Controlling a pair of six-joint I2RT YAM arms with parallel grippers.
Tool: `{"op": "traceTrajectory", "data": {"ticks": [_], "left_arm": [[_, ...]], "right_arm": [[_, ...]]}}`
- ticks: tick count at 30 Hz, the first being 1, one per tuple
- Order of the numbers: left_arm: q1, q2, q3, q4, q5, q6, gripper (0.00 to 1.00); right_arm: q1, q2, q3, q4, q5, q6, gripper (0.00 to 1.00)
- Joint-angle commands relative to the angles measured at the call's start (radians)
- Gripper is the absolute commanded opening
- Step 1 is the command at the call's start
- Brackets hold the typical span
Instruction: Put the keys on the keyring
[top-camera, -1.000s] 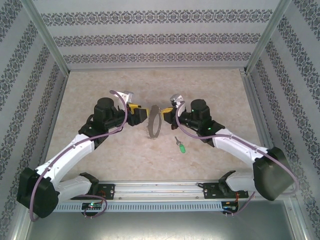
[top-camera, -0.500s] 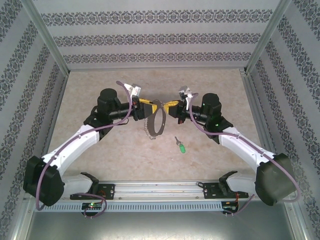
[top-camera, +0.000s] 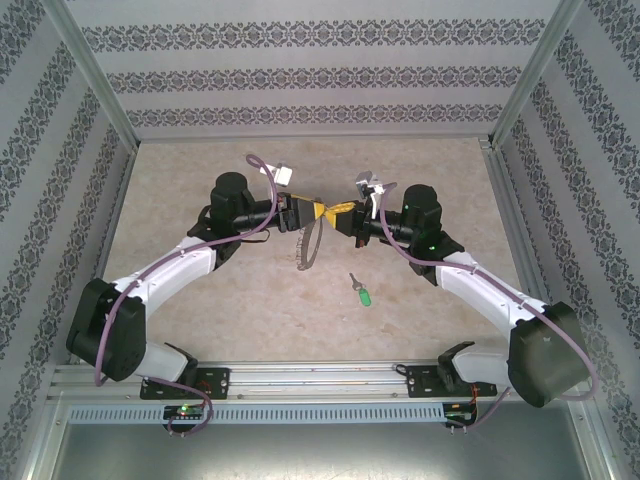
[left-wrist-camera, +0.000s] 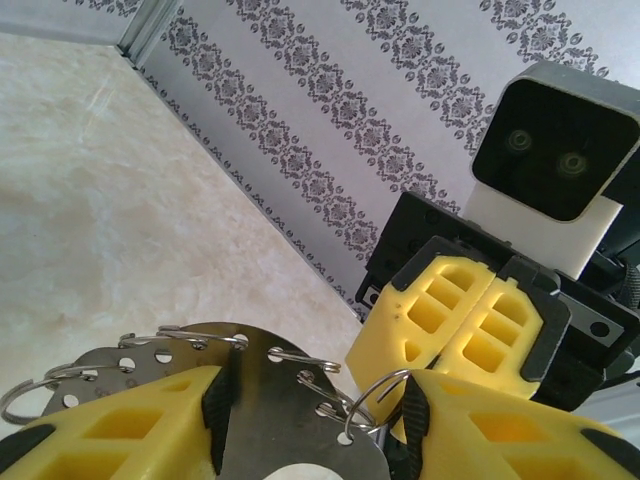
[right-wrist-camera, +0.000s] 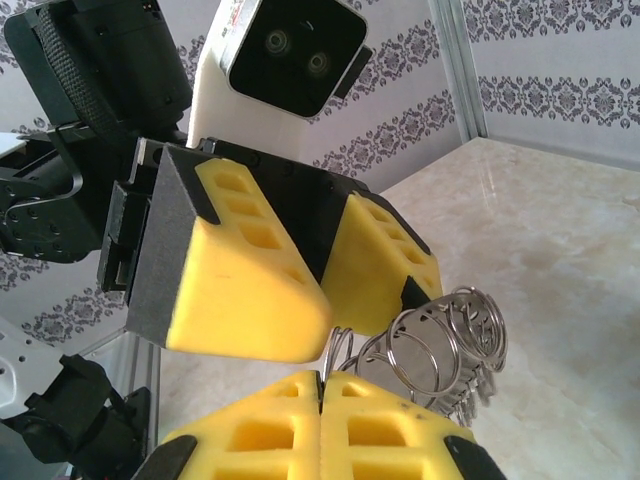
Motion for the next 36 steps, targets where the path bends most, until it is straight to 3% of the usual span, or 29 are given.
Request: {"op": "traceTrajectory", "data": {"ticks": [1, 11, 24, 36], "left_arm": [[0.012, -0.067, 0.014, 0.013, 0.022, 0.034, 0.51], [0.012, -0.106, 0.029, -0.077, 0.043, 0.111, 0.49], [0.012, -0.039, 0.046, 0.005, 0.112, 0.052, 0.48], [0.006, -0.041, 0.035, 0.004, 0.169, 0.060, 0.38]], "right_arm": [[-0.001, -0.007, 0.037, 0.056, -0.013, 0.011, 0.00], [-0.003, 0.012, 0.069, 0.006, -0.055, 0.014, 0.00], [-0.003, 0.024, 0.084, 0.006, -0.089, 0.027, 0.00], [-0.007, 0.057, 0.106, -0.007, -0.079, 0.036, 0.00]]}}
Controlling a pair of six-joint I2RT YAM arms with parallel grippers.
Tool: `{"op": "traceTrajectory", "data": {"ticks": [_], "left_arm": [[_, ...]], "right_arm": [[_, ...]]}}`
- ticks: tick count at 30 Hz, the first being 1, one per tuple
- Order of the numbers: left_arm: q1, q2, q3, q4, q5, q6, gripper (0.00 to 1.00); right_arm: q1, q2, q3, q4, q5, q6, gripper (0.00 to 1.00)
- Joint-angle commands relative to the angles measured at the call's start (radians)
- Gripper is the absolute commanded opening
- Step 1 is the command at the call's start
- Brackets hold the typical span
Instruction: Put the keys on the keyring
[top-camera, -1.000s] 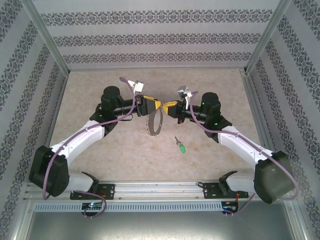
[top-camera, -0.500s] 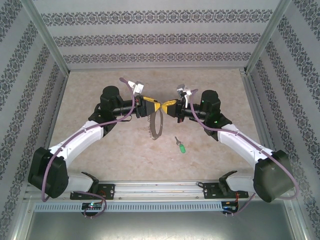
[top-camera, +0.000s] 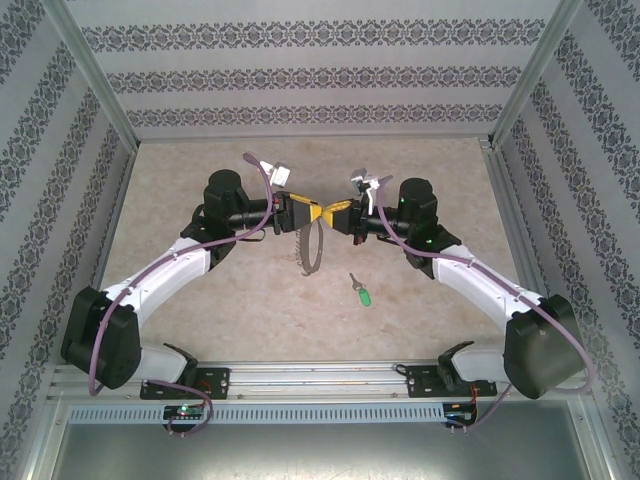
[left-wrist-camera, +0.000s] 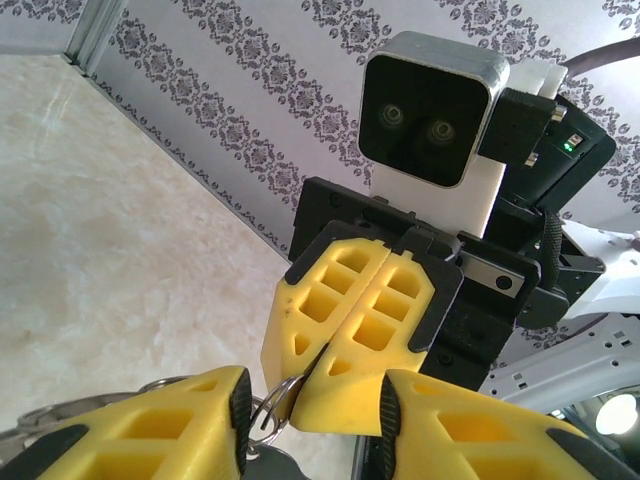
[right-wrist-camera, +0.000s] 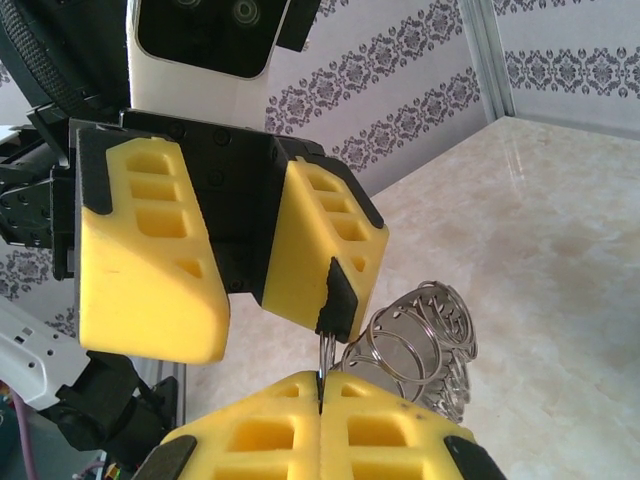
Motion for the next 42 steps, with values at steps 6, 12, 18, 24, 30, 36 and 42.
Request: {"op": "traceTrajectory", "data": {"ticks": [6, 12, 18, 24, 30, 36, 42], "left_arm": [[-0.007, -0.012, 0.015, -0.015, 0.105, 0.052, 0.33], [-0.009, -0.028, 0.019, -0.080, 0.102, 0.101, 0.33], [-0.009, -0.045, 0.025, -0.169, 0.067, 0.171, 0.29], [-0.010, -0.052, 0.016, -0.167, 0.046, 0.178, 0.23], [-0.010, -0.055, 0.014, -0.156, 0.016, 0.178, 0.00], [-0.010, -0.090, -0.005, -0.139, -0.048, 0.198, 0.00], [-0.012, -0.157, -0.052, -0.094, -0.162, 0.232, 0.00]], "right_arm": [[-0.014, 0.026, 0.069, 0.033, -0.046, 0.029, 0.00], [-0.017, 0.051, 0.092, 0.022, -0.061, 0.041, 0.00], [-0.017, 0.065, 0.105, 0.024, -0.072, 0.054, 0.00], [-0.017, 0.063, 0.100, 0.021, -0.072, 0.055, 0.00], [-0.016, 0.053, 0.094, 0.019, -0.063, 0.064, 0.00], [-0.034, -0.030, 0.034, 0.016, 0.070, 0.082, 0.33], [-0.040, -0.127, -0.092, 0.045, 0.246, 0.124, 0.40]]}}
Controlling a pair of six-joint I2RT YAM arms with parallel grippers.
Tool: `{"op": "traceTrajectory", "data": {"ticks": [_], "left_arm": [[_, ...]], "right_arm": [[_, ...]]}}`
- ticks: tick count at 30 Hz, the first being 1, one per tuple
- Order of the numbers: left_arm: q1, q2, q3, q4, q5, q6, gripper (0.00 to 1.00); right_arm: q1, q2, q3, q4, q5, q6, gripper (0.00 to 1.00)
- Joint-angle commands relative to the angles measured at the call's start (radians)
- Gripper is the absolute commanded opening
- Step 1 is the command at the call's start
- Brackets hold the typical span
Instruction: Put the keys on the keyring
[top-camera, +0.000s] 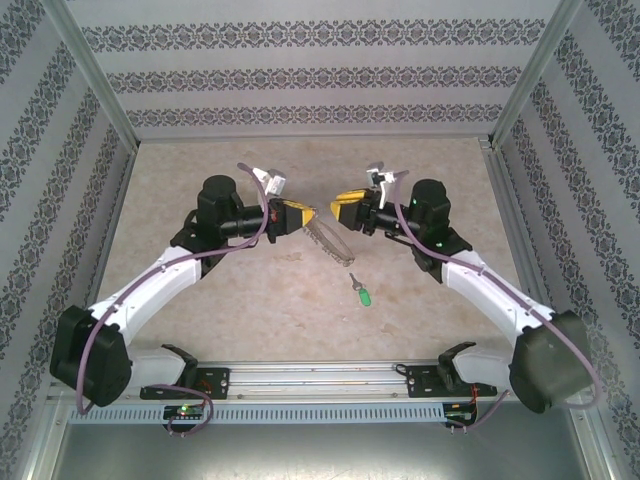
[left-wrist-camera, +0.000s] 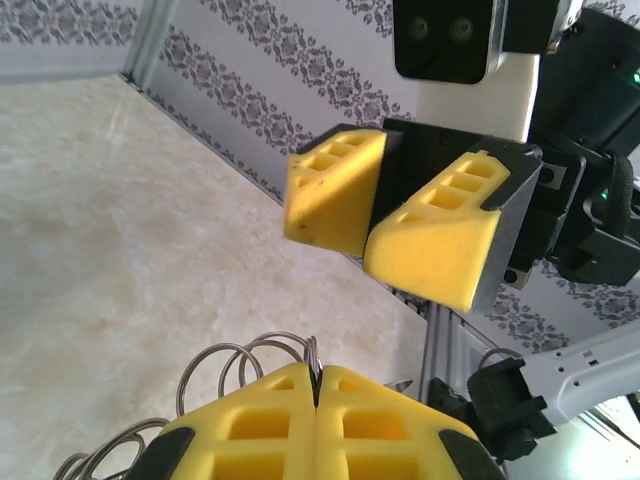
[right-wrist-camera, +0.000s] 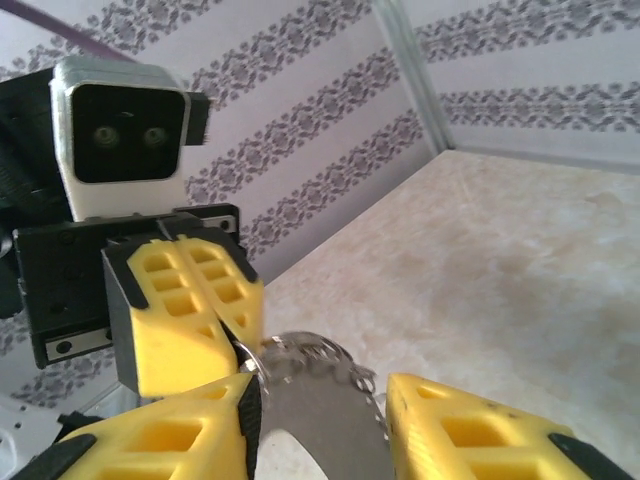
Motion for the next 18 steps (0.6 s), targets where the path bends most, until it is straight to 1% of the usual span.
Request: {"op": "traceTrajectory", "data": {"ticks": [1, 6, 12, 14, 18], "left_arm": [[-0.007, -0.054, -0.027, 0.079, -0.071, 0.045, 0.00], [-0.007, -0.075, -0.043, 0.108, -0.122, 0.060, 0.00], [-0.007, -0.075, -0.064, 0.172, -0.165, 0.058, 0.00], [-0.008, -0.076, -0.064, 0.172, -0.168, 0.067, 0.00], [-0.007, -0.079, -0.082, 0.205, -0.174, 0.075, 0.00]], "right_arm": [[-0.001, -0.039, -0.073, 0.050, 0.128, 0.034, 0.40], [0.055, -0.033, -0.120, 0.061, 0.183, 0.044, 0.40], [0.233, 0.026, -0.102, 0.058, 0.215, 0.023, 0.35], [0.239, 0.016, -0.111, 0.057, 0.245, 0.020, 0.35], [0.202, -0.013, -0.116, 0.054, 0.256, 0.027, 0.35]]}}
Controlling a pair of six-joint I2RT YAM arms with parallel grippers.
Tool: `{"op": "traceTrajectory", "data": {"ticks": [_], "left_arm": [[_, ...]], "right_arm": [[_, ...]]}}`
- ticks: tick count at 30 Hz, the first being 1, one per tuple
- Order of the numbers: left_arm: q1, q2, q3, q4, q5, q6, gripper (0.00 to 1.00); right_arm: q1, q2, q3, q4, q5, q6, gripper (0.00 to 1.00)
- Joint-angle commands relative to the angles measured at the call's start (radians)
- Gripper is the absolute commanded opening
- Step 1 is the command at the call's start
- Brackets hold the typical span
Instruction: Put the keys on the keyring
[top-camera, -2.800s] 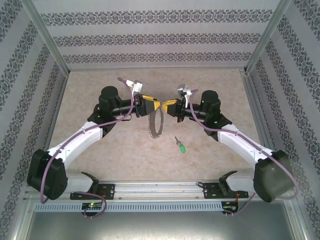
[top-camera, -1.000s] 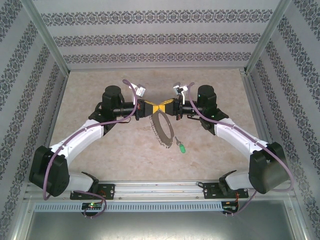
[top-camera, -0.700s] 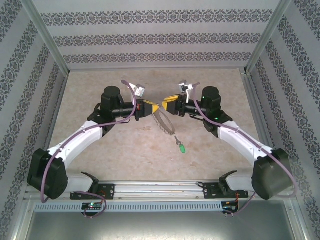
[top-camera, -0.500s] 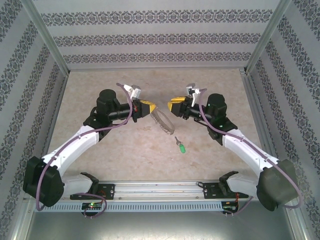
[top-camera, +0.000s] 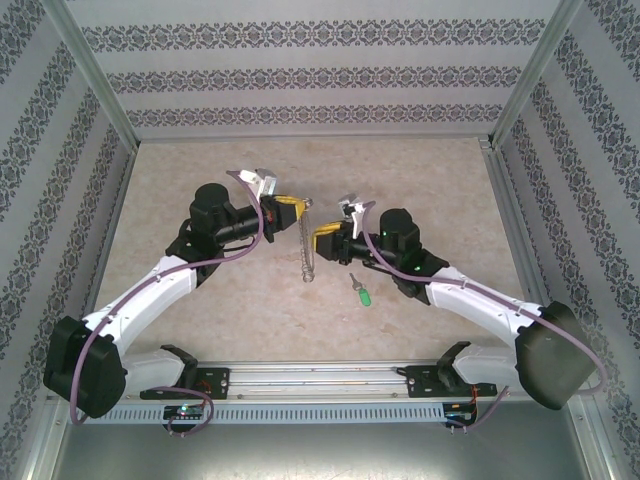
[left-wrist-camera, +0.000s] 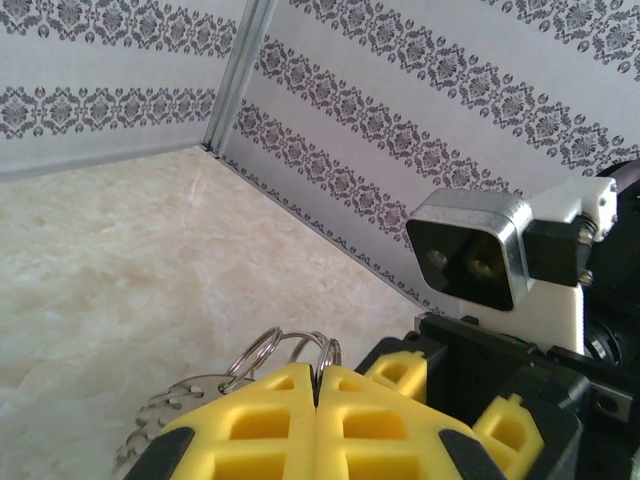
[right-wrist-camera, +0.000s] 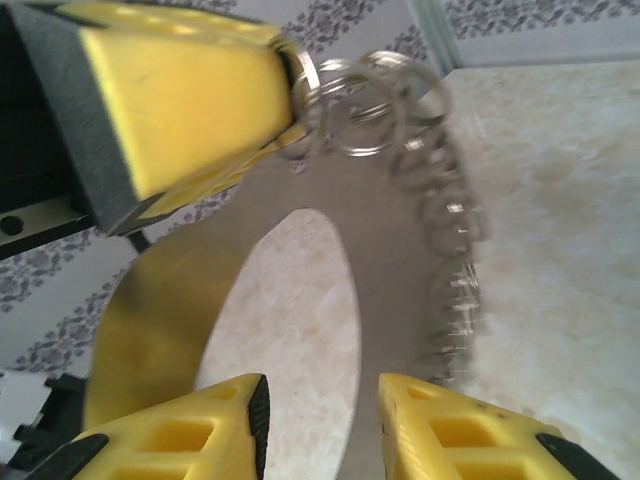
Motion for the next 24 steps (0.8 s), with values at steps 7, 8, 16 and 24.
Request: {"op": "traceTrajectory", "data": {"ticks": [7, 8, 16, 24], "left_arm": [[-0.007, -0.024, -0.049, 0.184, 0.005, 0.045, 0.00], [-0.007, -0.023, -0.053, 0.200, 0.009, 0.049, 0.00], [-0.007, 0.034, -0.081, 0.367, 0.028, 0.054, 0.00], [-0.008, 0.131, -0.156, 0.691, -0.090, 0.064, 0.00]], "right_arm": [[-0.097, -0.051, 0.029, 0.029, 0.010, 0.007, 0.35], [-0.106, -0.046, 0.036, 0.042, 0.004, 0.013, 0.35], [-0.112, 0.048, 0.065, 0.163, -0.066, 0.096, 0.31], [-0.068, 0.108, 0.039, 0.244, -0.067, 0.119, 0.28]]}}
